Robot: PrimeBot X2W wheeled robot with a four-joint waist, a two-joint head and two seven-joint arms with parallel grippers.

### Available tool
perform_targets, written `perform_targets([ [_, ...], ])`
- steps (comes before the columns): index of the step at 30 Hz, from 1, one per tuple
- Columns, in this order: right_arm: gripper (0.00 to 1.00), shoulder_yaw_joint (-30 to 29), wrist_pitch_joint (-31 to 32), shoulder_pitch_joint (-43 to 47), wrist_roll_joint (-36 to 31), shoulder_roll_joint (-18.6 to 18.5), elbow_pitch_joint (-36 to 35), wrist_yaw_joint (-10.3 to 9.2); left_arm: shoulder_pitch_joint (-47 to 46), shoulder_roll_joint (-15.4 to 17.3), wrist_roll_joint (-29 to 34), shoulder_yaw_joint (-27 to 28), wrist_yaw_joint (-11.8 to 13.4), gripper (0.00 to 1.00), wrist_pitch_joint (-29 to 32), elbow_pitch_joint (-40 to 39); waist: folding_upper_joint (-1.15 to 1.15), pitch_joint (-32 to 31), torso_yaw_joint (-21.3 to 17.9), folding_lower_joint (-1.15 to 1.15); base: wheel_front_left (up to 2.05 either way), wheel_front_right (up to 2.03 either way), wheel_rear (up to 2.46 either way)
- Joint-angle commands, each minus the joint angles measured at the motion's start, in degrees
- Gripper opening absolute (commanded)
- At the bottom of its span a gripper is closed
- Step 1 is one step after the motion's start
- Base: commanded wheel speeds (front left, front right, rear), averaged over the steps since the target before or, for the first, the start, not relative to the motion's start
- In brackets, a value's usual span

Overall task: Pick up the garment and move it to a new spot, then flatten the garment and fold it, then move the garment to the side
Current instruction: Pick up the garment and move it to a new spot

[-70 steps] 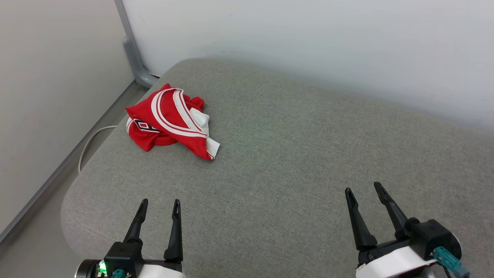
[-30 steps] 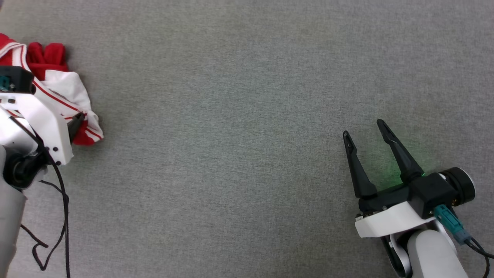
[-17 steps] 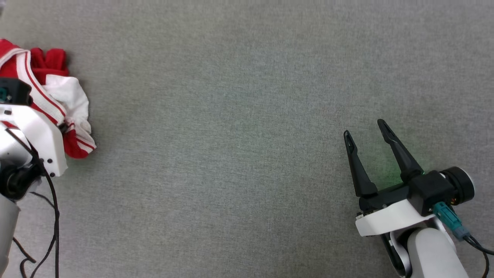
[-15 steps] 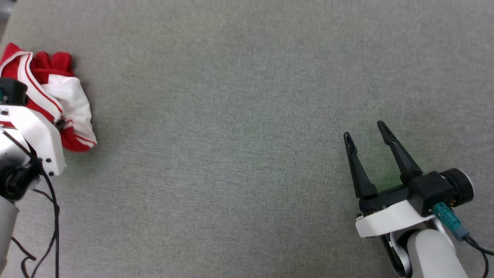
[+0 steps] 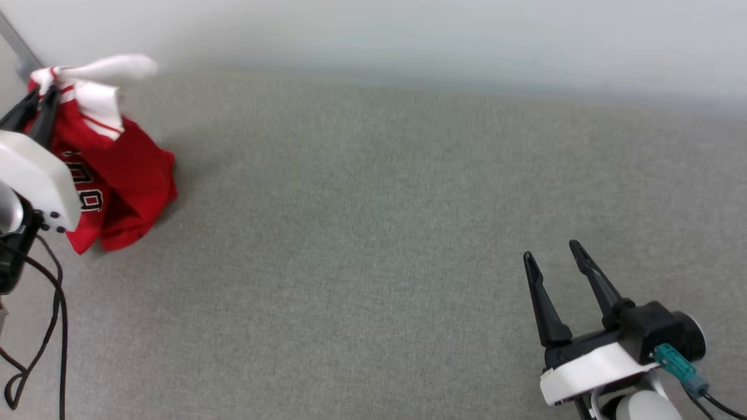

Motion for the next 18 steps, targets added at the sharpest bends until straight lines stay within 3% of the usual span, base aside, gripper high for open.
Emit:
perform_targets([
  [1,1.0,-0.2,-0.1,1.2,0.9,0.0,0.3,-0.06,0.1,0.1,1.2,-0.6,0.1,0.0,-0.8,-2.4,0.0,-4.9,-0.8,0.01,0.0,0.0,0.0],
  [6,1.0,-0.5,-0.1,2.3,2.7,0.0,0.3,-0.06,-1.5,-1.0,2.3,-2.6,-0.2,0.0,-0.8,-8.2,0.0,-8.0,-3.4,0.01,0.0,0.0,0.0],
  [12,1.0,-1.9,-0.1,2.8,3.8,0.1,0.2,-0.06,-4.8,-5.0,1.8,-5.1,-0.4,0.0,-0.4,-13.3,0.0,-9.0,-8.5,0.01,0.0,0.0,0.0],
  [18,1.0,-4.9,-0.1,2.7,2.7,0.1,0.4,-0.05,-10.9,-13.0,1.4,-9.8,-1.3,0.0,-1.3,-14.6,0.0,-8.5,-14.8,0.01,0.0,0.0,0.0],
])
